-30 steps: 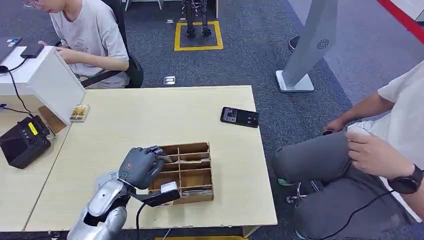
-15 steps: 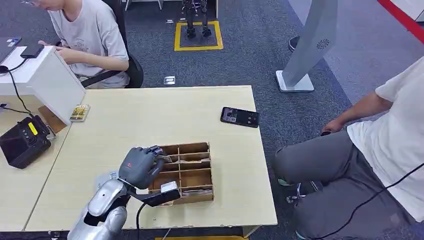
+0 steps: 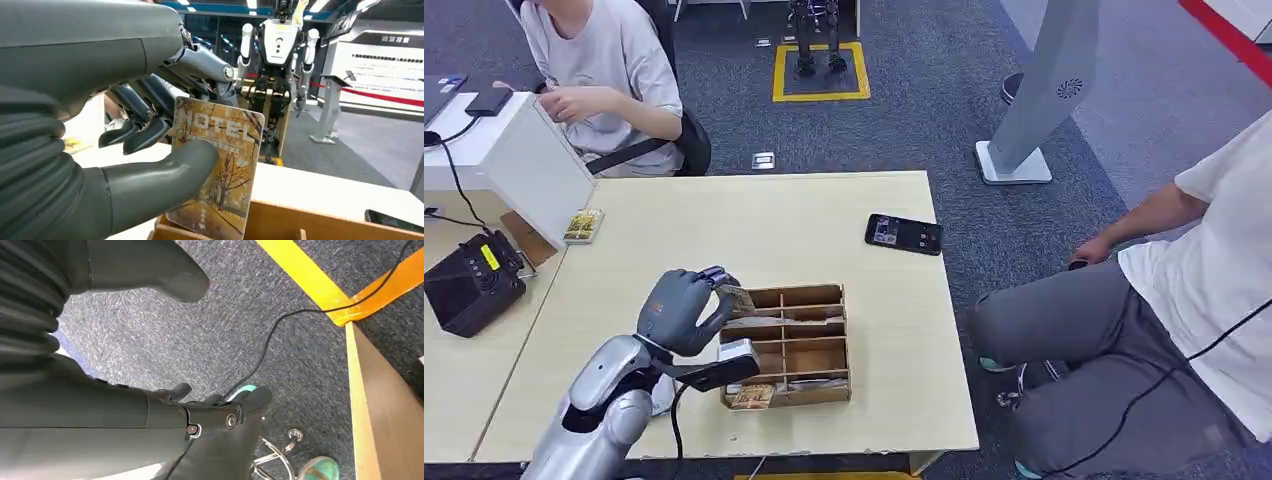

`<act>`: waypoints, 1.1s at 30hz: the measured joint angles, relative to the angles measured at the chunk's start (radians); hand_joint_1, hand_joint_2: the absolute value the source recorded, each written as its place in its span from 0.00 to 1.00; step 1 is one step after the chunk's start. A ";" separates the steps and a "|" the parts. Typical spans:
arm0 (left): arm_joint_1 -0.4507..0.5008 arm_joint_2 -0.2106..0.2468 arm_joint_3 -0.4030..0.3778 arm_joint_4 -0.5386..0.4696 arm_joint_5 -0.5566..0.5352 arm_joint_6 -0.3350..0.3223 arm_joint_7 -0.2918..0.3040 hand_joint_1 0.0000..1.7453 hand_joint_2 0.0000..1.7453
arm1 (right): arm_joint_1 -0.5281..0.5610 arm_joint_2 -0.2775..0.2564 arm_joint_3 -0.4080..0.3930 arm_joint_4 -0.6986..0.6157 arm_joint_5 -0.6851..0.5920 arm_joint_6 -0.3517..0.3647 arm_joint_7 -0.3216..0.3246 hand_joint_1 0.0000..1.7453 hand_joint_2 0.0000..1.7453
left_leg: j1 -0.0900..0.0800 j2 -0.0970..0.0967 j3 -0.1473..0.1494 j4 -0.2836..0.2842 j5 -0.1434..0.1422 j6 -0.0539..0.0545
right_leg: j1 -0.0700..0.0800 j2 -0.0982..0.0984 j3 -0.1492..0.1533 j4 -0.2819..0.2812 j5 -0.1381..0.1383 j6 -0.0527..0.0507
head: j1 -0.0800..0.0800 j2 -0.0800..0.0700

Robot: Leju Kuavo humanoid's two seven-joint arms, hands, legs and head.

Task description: Pass the card to the sensor for recognition and then transmit it.

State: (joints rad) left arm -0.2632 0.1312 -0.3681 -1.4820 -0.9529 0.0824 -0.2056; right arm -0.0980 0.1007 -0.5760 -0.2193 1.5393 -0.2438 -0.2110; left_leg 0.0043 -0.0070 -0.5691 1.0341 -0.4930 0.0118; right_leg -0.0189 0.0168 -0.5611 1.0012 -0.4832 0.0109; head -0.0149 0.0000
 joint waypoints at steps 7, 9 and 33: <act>-0.097 0.094 0.014 -0.091 0.202 -0.085 0.018 1.00 1.00 | 0.001 0.000 0.000 0.000 0.000 0.000 0.000 0.00 1.00 | 0.001 0.000 -0.001 0.000 0.001 -0.001 | 0.001 0.000 -0.001 0.000 0.001 0.000 | 0.000 0.000; -0.189 0.148 0.045 -0.149 0.283 -0.167 0.038 1.00 1.00 | 0.003 0.000 -0.001 0.000 0.000 0.000 0.000 0.00 1.00 | 0.002 -0.001 -0.001 0.000 0.002 -0.002 | 0.002 0.000 -0.001 0.001 0.001 -0.001 | 0.000 0.000; -0.283 0.211 0.163 0.063 -0.426 -0.050 0.279 1.00 1.00 | 0.009 0.013 -0.018 0.000 0.000 0.002 0.009 0.00 1.00 | 0.002 0.000 -0.001 0.000 0.004 -0.003 | 0.002 0.001 -0.002 0.001 0.004 -0.002 | 0.000 0.000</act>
State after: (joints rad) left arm -0.5460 0.3420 -0.2049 -1.4185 -1.3788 0.0323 0.0734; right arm -0.0890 0.1141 -0.5940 -0.2190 1.5393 -0.2422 -0.2018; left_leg 0.0059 -0.0069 -0.5701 1.0343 -0.4891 0.0092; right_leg -0.0172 0.0173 -0.5631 1.0020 -0.4796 0.0092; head -0.0149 0.0000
